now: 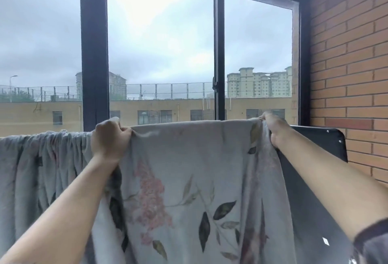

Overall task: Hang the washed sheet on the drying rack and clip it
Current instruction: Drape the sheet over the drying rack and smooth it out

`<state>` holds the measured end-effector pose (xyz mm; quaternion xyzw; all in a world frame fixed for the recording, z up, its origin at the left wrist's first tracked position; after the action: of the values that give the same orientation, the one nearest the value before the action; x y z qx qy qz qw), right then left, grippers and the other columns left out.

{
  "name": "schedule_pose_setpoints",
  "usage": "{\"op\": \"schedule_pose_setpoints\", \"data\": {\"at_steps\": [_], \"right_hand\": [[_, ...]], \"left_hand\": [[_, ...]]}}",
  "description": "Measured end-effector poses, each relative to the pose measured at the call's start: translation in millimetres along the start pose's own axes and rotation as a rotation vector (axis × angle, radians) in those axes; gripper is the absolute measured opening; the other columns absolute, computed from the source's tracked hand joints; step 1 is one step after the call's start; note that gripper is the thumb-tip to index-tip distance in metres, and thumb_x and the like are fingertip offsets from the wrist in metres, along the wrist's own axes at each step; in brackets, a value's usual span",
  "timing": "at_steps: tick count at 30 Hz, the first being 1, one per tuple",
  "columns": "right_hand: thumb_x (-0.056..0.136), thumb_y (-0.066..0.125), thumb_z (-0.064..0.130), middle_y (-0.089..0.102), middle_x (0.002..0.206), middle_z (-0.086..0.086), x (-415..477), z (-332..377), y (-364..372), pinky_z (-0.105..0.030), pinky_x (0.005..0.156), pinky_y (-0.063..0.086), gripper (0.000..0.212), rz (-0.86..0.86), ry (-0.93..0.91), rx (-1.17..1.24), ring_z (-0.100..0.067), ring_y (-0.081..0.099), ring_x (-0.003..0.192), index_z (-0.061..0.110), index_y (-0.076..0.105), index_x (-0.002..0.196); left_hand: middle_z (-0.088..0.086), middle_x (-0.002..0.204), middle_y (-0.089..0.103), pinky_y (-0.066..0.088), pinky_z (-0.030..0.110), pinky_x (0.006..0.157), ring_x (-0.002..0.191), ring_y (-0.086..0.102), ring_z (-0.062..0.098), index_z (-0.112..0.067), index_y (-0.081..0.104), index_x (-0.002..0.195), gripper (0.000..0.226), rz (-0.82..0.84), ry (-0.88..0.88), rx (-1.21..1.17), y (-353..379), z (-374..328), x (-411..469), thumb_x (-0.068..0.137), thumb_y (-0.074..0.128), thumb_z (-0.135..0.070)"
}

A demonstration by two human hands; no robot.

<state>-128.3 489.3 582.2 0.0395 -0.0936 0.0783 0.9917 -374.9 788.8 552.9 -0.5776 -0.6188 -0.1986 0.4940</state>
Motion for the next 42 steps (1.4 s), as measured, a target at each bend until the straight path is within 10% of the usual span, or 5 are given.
{"op": "schedule_pose_setpoints", "data": {"at_steps": [9,16,24,31,42], "right_hand": [[0.088,0.049,0.022,0.058,0.083,-0.011,-13,-14,36,-0.034,0.076,0.042,0.015,0.183,-0.005,-0.099,-0.024,0.053,0.082,0.012,0.056,0.078],[0.088,0.05,0.023,0.062,0.085,-0.011,-12,-16,30,-0.034,0.074,0.044,0.017,0.208,-0.025,-0.114,-0.025,0.057,0.084,0.01,0.06,0.088],[0.092,0.045,0.016,0.061,0.073,-0.008,-3,-31,14,-0.028,0.057,0.043,0.031,0.165,0.003,-0.003,-0.022,0.056,0.066,0.014,0.063,0.066],[0.091,0.05,0.013,0.061,0.072,-0.006,-6,-38,22,-0.028,0.064,0.045,0.03,0.209,-0.003,-0.042,-0.02,0.055,0.069,0.013,0.058,0.062],[0.091,0.057,0.011,0.064,0.068,-0.004,15,-23,-5,-0.028,0.055,0.047,0.021,0.168,-0.047,-0.016,-0.019,0.057,0.065,0.013,0.064,0.071]], "left_hand": [[-0.003,0.11,0.067,0.04,0.045,0.101,0.092,0.06,0.019,-0.016,0.063,0.108,0.021,0.2,0.33,-0.077,34,-81,-28,0.09,0.057,-0.025],[0.01,0.077,0.07,0.044,0.033,0.061,0.075,0.064,0.031,-0.011,0.068,0.077,0.023,0.166,0.228,-0.059,44,-69,-24,0.091,0.056,-0.024],[0.021,0.092,0.065,0.045,0.039,0.072,0.088,0.06,0.039,-0.003,0.055,0.091,0.01,0.07,0.009,0.075,18,-32,-7,0.083,0.056,-0.009],[0.002,0.115,0.066,0.042,0.042,0.1,0.1,0.061,0.022,-0.017,0.062,0.114,0.027,0.313,0.391,-0.047,65,-128,-46,0.092,0.058,-0.032],[0.024,0.078,0.062,0.042,0.039,0.062,0.073,0.059,0.038,0.0,0.054,0.079,0.016,-0.008,0.109,-0.006,42,-50,-26,0.09,0.05,-0.011]]}}
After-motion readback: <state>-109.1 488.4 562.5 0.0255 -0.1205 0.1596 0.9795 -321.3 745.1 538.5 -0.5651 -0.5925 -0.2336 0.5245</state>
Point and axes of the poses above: each hand's wrist, its own x-axis towards the middle knuckle, its own y-axis out of the palm, z = x × y, the point moved 1 cm from there along x, towards the middle knuckle
